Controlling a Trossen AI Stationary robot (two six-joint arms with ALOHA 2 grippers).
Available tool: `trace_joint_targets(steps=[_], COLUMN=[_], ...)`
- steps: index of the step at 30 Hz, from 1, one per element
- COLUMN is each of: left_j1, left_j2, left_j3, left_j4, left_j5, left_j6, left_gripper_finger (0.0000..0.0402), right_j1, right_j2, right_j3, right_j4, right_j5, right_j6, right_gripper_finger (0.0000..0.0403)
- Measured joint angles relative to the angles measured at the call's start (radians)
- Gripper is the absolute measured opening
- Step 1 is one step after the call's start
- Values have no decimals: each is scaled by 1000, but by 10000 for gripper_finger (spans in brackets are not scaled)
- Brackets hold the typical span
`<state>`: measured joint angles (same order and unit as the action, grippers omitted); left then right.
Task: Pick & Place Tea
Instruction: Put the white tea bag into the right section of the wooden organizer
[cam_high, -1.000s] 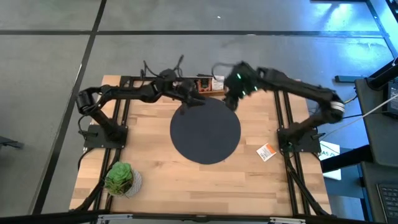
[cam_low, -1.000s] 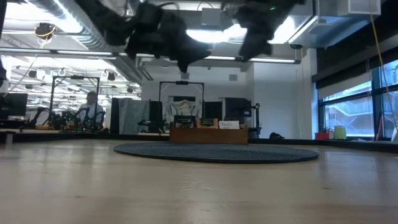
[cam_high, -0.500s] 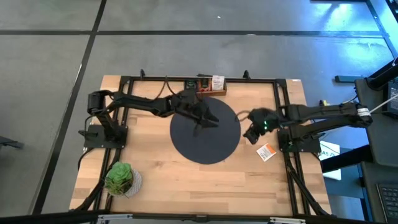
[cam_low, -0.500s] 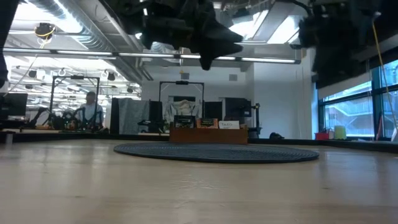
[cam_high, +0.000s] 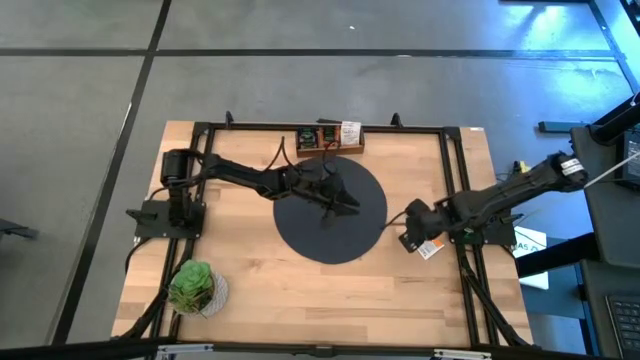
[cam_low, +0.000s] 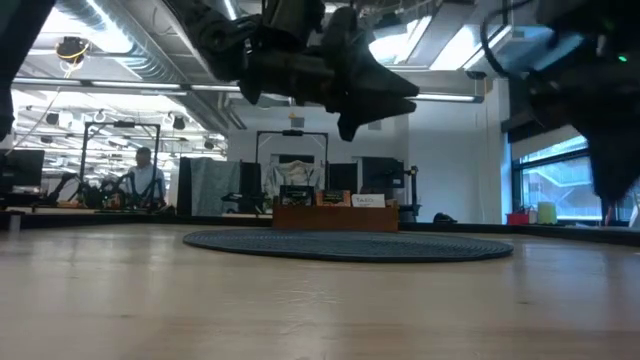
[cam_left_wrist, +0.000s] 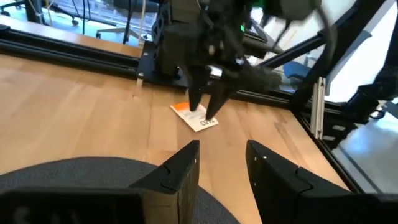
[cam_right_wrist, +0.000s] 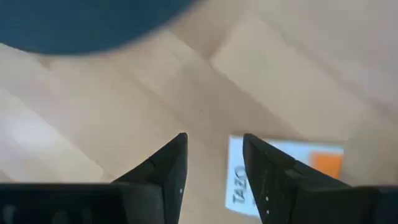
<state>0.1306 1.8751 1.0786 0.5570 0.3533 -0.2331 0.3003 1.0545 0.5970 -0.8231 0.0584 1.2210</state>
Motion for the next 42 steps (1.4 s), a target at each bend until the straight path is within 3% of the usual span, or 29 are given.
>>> trace_joint_targets(steps=[7, 11, 20, 38, 42], left_j1=[1, 2, 2, 1, 1], left_j2=[5, 5, 5, 5, 5], left_j3=[0, 0, 0, 0, 0], left_j4=[2, 7, 9, 12, 16], left_j5=[-39, -41, -46, -46, -44], left_j6=[-8, -8, -8, -1, -1], left_gripper_finger=[128, 127, 128, 128, 127], right_j1=[105, 143, 177, 176, 175], right_j2=[64, 101, 229, 287, 239], right_j3=[-66, -82, -133, -94, -39], right_j4=[9, 46, 343, 443, 334], right_j5=[-44, -54, -49, 15, 130], right_j6=[243, 296, 291, 191, 180], right_gripper_finger=[157, 157, 157, 157, 157])
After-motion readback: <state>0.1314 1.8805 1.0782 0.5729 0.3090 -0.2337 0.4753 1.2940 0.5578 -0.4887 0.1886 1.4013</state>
